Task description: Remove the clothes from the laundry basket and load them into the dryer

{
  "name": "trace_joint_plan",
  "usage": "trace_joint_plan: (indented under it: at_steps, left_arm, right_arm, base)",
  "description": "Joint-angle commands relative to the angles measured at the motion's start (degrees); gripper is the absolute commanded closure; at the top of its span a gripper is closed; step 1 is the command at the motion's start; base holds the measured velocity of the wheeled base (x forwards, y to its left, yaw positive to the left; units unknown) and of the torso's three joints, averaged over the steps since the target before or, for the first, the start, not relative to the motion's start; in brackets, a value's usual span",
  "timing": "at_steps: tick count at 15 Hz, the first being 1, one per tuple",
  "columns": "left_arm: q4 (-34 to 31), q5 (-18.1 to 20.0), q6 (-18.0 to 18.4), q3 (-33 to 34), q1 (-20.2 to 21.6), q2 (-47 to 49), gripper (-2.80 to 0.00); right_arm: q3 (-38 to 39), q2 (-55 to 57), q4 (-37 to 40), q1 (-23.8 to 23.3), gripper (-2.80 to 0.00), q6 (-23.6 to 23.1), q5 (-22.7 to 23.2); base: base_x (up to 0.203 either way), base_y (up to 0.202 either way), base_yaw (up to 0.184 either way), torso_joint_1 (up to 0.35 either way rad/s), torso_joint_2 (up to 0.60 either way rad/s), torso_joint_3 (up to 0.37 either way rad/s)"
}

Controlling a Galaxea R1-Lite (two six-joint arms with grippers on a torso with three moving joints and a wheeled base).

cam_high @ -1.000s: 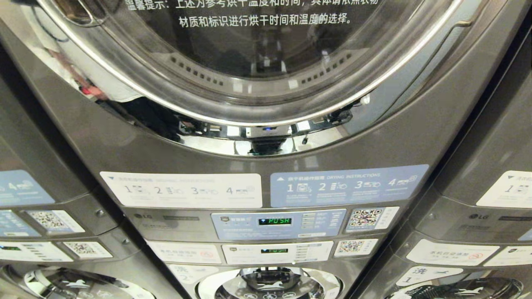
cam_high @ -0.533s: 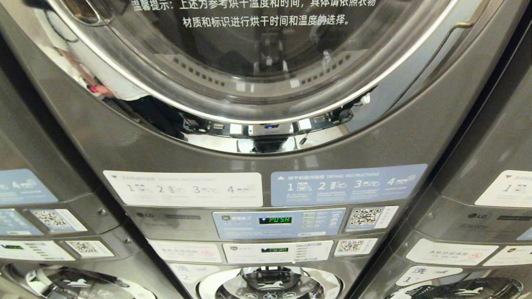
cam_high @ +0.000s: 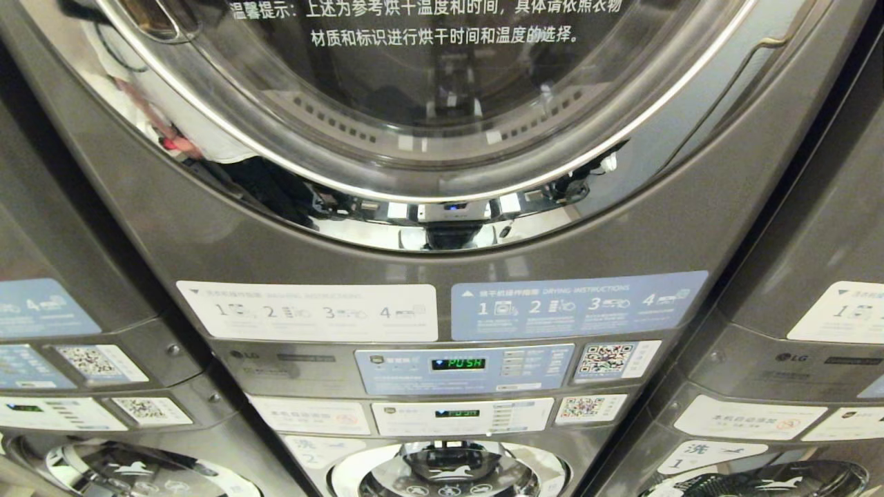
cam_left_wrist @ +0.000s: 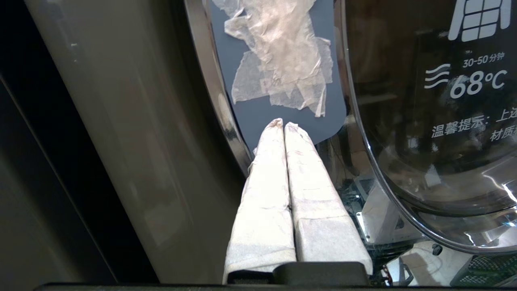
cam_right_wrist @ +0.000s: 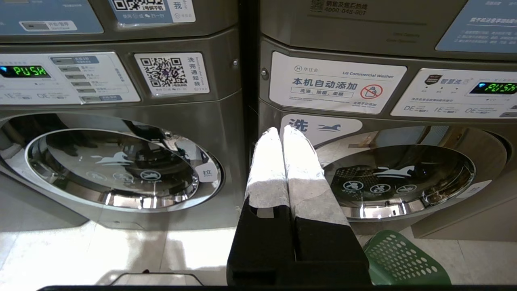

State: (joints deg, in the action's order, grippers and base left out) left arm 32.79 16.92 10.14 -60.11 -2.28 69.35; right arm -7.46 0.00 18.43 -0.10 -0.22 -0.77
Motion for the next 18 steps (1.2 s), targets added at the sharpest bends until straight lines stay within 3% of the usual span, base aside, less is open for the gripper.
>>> trace_joint_plan:
  at_steps: [1,4,7,10,14,18]
  left_arm:
    - [-0.1,0.13,0.05,0.35,-0.01,0.96,0.0]
    - [-0.16,0.3,-0.29,0.17,-0.09,-1.78,0.0]
    - [-2.15,0.36,-0.36,1.8,-0.08,-10.91,0.0]
    - [-10.46,0.32,-0.17,6.76,-0.03,-22.7,0.0]
    - [-17.43,-2.24,-0.12,28.25,0.36,-37.36,0.0]
    - [-20.85,-12.42,-2.15,52.13,0.47,-48.49,0.0]
  right_arm:
    - [-0.01,0.0,0.11,0.01,0.0,-0.04,-0.02]
    - [-0.01,0.0,0.11,0.01,0.0,0.04,-0.02]
    - [-0.01,0.0,0.11,0.01,0.0,0.13,-0.02]
    - [-0.01,0.0,0.11,0.01,0.0,0.13,-0.02]
    - [-0.01,0.0,0.11,0.01,0.0,0.14,-0.02]
    - [-0.01,0.0,0.11,0.01,0.0,0.22,-0.02]
  base:
    - [0.0,0.0,0.0,0.0,0.0,0.0]
    - [0.0,0.0,0.0,0.0,0.0,0.0]
    - [0.0,0.0,0.0,0.0,0.0,0.0]
    - [0.0,0.0,0.0,-0.005,0.01,0.007]
    - [0.0,0.0,0.0,-0.005,0.01,0.005]
    - [0.0,0.0,0.0,0.0,0.0,0.0]
